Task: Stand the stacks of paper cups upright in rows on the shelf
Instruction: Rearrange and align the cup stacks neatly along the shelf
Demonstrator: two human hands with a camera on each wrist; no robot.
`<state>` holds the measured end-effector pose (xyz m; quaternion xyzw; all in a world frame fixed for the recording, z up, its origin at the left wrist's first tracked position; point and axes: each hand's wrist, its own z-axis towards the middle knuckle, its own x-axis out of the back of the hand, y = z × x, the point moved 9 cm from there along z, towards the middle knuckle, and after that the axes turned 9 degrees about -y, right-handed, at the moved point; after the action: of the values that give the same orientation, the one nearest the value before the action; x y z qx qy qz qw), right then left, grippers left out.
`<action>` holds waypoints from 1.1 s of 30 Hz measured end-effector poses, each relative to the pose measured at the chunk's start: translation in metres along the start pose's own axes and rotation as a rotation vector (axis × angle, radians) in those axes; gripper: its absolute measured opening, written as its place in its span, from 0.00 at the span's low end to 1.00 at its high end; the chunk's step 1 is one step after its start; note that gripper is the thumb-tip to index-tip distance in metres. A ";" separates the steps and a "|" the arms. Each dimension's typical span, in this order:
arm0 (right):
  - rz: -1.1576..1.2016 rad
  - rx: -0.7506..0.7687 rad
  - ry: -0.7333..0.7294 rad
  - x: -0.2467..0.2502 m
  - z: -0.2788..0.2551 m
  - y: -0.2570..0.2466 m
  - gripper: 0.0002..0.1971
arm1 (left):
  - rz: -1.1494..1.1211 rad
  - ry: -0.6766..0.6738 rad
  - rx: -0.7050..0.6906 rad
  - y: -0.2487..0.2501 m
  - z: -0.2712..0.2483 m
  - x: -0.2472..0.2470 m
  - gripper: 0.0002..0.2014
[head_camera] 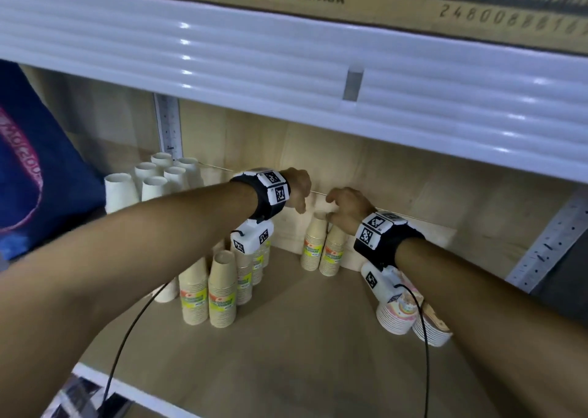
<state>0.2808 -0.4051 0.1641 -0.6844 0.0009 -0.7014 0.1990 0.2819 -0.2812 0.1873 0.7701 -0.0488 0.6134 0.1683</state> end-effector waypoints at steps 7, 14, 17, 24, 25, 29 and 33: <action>0.003 0.081 -0.101 -0.008 -0.016 -0.079 0.18 | 0.009 -0.074 0.082 -0.034 -0.066 0.013 0.21; 0.046 0.202 -0.232 -0.039 -0.042 -0.159 0.16 | 0.146 -0.135 0.194 -0.071 -0.111 0.004 0.16; 0.024 0.218 -0.279 -0.056 -0.050 -0.181 0.16 | 0.194 -0.149 0.208 -0.085 -0.125 -0.008 0.16; -0.004 0.204 -0.321 -0.085 -0.059 -0.204 0.16 | 0.257 -0.190 0.249 -0.107 -0.145 -0.042 0.13; -0.003 0.206 -0.323 -0.088 -0.060 -0.205 0.16 | 0.263 -0.198 0.260 -0.110 -0.146 -0.047 0.11; 0.001 0.224 -0.334 -0.096 -0.062 -0.210 0.15 | 0.194 -0.208 0.240 -0.118 -0.147 -0.061 0.12; -0.018 0.264 -0.326 -0.099 -0.065 -0.212 0.14 | 0.133 -0.184 0.224 -0.121 -0.144 -0.069 0.13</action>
<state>0.1577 -0.1998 0.1227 -0.7566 -0.1295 -0.5773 0.2783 0.1653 -0.1310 0.1240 0.8321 -0.0463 0.5516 0.0354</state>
